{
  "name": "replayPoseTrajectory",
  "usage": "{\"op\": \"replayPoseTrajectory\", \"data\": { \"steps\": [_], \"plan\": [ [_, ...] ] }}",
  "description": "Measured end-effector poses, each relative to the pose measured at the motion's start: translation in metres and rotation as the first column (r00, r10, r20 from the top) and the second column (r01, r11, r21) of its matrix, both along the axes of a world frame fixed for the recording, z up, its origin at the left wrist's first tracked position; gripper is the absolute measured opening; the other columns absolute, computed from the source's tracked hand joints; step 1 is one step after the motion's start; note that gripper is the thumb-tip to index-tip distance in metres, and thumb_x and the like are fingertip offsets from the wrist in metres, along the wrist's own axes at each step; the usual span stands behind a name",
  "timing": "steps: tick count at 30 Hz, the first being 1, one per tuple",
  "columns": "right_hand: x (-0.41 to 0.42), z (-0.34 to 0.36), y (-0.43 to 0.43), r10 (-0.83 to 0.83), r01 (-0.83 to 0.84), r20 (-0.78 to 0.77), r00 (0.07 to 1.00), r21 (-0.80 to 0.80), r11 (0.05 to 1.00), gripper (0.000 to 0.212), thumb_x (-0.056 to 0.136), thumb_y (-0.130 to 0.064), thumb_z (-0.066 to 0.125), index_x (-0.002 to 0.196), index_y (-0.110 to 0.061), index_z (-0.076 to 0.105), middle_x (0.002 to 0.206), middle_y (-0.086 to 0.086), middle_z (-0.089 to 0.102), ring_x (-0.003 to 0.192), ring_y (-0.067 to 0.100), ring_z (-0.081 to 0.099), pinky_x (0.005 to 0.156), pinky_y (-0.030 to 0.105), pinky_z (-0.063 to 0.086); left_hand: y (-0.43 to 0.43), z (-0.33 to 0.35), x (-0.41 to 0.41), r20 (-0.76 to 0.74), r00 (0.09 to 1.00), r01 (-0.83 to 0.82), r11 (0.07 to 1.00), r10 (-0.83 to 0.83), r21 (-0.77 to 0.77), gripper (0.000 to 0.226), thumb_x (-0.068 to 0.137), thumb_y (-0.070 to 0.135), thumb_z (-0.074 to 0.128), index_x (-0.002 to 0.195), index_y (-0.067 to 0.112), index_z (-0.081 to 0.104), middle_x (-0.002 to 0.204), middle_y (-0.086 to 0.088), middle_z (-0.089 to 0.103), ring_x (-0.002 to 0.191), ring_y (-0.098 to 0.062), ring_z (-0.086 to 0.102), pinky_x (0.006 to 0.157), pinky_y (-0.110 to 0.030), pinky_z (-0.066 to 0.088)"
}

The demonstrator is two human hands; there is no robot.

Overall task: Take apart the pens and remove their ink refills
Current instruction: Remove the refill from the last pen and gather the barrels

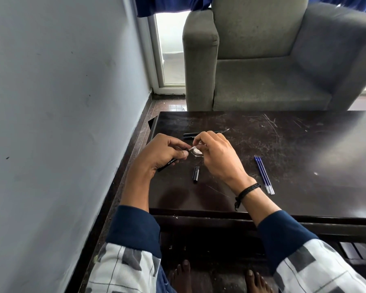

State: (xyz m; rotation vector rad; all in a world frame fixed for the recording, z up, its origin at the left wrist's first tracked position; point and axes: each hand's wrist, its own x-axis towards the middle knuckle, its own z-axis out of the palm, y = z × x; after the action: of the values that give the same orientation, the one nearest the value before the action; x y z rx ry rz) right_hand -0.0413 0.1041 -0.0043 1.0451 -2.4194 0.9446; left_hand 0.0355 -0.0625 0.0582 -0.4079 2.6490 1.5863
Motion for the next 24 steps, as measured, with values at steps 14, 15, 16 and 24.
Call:
{"op": "replayPoseTrajectory", "data": {
  "steps": [14,15,16,24],
  "plan": [
    [0.008,0.008,-0.002,0.13,-0.119,0.185,0.974,-0.071,0.99,0.027,0.095,0.0,0.055,0.11,-0.022,0.058,0.1,-0.007,0.066,0.094,0.016,0.061,0.079,0.041,0.054,0.005,0.0,-0.001,0.0,1.0,-0.002,1.0,0.002,-0.015,0.018,0.089,0.003,0.073,0.105,0.01,0.078,0.094,-0.019,0.076,0.059,0.0,0.061,0.057,-0.011,0.05],
    [0.008,0.009,-0.001,0.14,-0.128,0.205,0.969,-0.075,0.989,0.03,0.095,0.0,0.053,0.112,-0.025,0.057,0.103,-0.008,0.066,0.096,0.014,0.062,0.081,0.039,0.054,0.005,0.0,-0.001,0.005,1.0,-0.005,1.0,0.006,-0.015,0.017,0.089,0.003,0.072,0.105,0.009,0.077,0.093,-0.019,0.076,0.057,0.001,0.061,0.056,-0.012,0.05],
    [0.007,0.01,0.0,0.141,-0.127,0.22,0.965,-0.076,0.989,0.033,0.095,0.0,0.05,0.115,-0.026,0.057,0.108,-0.009,0.066,0.098,0.012,0.063,0.082,0.038,0.054,0.004,0.0,-0.001,0.01,1.0,-0.01,1.0,0.01,-0.008,0.017,0.089,0.002,0.072,0.104,0.007,0.077,0.091,-0.02,0.075,0.057,-0.001,0.061,0.055,-0.013,0.05],
    [-0.009,0.012,0.013,-0.035,0.07,0.283,0.958,-0.114,0.991,0.033,0.09,-0.001,0.052,0.106,-0.028,0.064,0.104,-0.011,0.07,0.097,0.008,0.065,0.088,0.038,0.054,-0.001,-0.001,-0.002,0.025,0.999,-0.026,0.999,0.026,0.022,0.012,0.089,0.002,0.071,0.097,0.009,0.078,0.081,-0.013,0.073,0.065,-0.012,0.059,0.058,-0.018,0.051]
  ]
}}
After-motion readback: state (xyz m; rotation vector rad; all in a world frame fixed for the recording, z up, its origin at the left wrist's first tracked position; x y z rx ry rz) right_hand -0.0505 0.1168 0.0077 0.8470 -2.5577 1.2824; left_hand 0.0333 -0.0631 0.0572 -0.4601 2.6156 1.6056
